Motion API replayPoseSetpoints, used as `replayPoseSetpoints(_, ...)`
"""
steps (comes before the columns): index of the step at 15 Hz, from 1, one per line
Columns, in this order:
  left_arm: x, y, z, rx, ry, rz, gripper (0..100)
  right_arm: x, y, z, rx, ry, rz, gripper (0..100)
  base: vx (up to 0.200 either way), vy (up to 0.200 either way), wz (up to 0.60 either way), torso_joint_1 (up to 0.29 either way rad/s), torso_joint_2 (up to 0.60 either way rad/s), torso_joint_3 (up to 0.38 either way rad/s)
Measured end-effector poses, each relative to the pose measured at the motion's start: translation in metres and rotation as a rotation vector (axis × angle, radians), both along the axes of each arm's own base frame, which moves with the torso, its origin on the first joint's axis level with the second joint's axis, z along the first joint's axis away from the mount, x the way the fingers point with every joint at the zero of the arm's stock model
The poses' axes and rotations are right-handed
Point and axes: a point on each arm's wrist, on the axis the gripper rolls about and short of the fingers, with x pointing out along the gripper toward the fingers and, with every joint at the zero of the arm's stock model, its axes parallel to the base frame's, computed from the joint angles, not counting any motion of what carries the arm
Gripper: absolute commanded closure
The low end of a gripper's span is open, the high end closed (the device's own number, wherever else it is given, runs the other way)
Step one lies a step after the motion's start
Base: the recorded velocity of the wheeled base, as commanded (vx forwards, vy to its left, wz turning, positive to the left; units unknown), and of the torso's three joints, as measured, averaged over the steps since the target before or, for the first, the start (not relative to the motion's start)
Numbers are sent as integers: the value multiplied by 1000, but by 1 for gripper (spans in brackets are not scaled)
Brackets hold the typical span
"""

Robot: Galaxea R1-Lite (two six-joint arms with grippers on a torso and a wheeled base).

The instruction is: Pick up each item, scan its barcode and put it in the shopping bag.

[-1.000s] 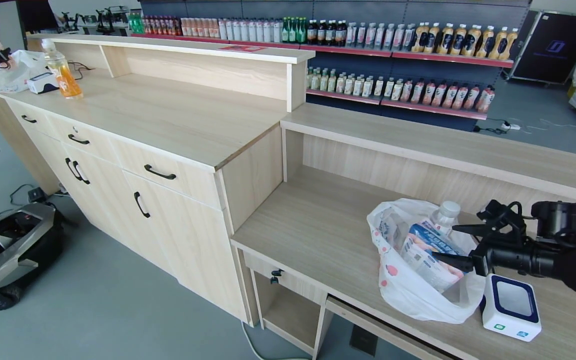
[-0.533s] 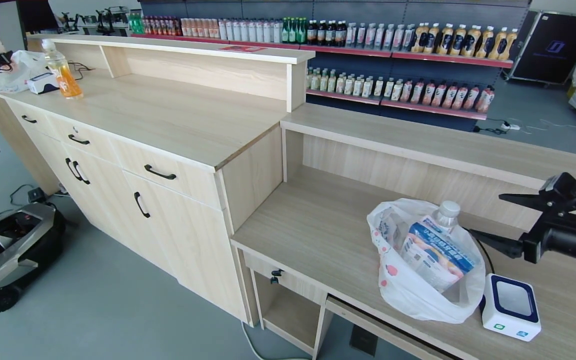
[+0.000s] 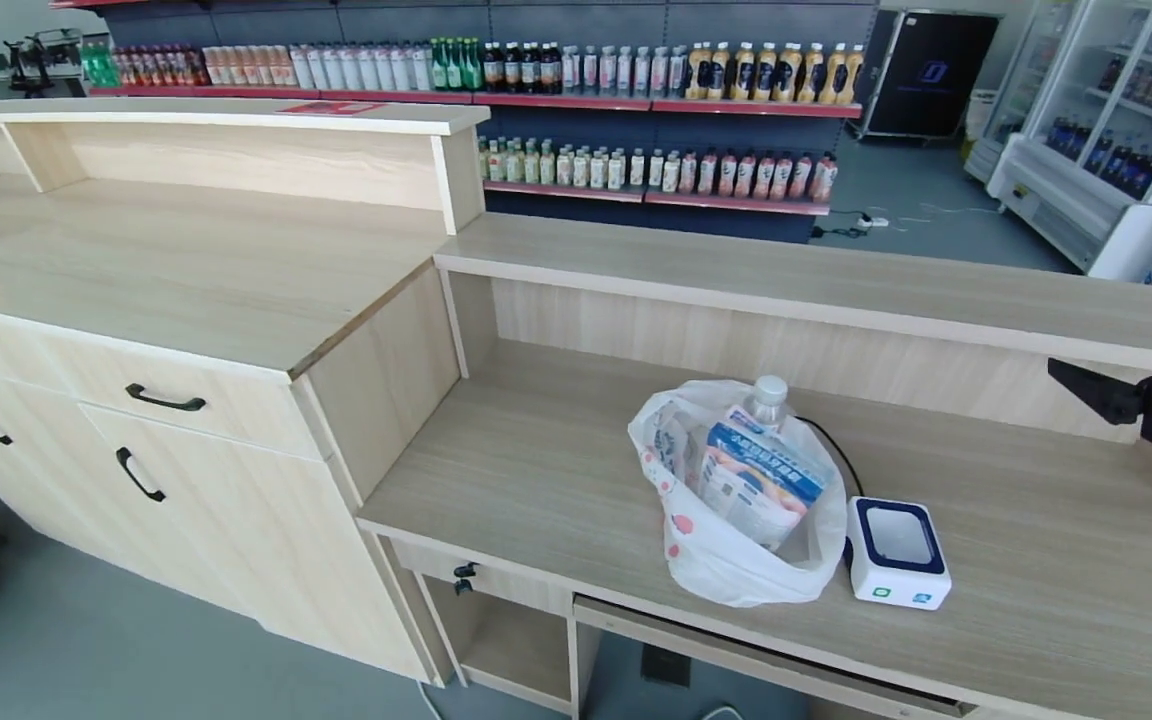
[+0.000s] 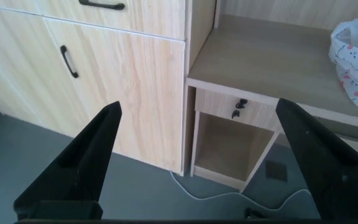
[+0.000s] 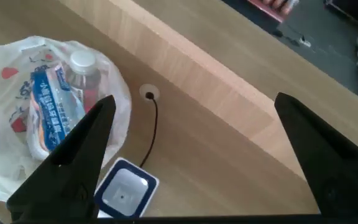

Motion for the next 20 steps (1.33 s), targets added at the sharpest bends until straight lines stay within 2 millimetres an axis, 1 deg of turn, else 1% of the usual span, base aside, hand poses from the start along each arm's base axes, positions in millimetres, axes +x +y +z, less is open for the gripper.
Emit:
replayPoseSetpoints(1,0,0,0,0,0,0,0,-5,0,4,23,-5,-52,0,0,0,-600,7,2,2)
replayPoseSetpoints(2,0,0,0,0,0,0,0,-11,1,3,41,10,-106,0,0,0,-600,2,-2,-2)
replayPoseSetpoints(4,0,0,0,0,0,0,0,-26,4,-5,122,57,-199,0,0,0,0,0,0,0)
replayPoseSetpoints(6,0,0,0,0,0,0,0,-47,14,-11,240,85,-231,0,0,0,0,0,0,0)
replayPoseSetpoints(8,0,0,0,0,0,1,0,-72,25,-12,280,67,-264,0,0,0,0,0,0,0)
replayPoseSetpoints(9,0,0,0,0,0,0,0,-89,32,-15,284,49,-281,0,0,0,0,0,0,0)
replayPoseSetpoints(11,0,0,0,0,0,0,0,-125,47,-33,291,41,-278,0,0,0,0,0,0,0)
replayPoseSetpoints(13,0,0,0,0,0,0,0,-162,59,-61,298,48,-261,0,0,0,0,0,0,0)
replayPoseSetpoints(15,0,0,0,0,0,0,0,-194,67,-88,304,86,-229,0,0,0,0,0,0,0)
replayPoseSetpoints(17,0,0,0,0,0,0,0,-219,71,-111,326,106,-196,0,0,0,0,0,0,0)
replayPoseSetpoints(20,0,0,0,0,0,1,0,-240,72,-132,365,67,-128,0,0,0,0,0,0,0)
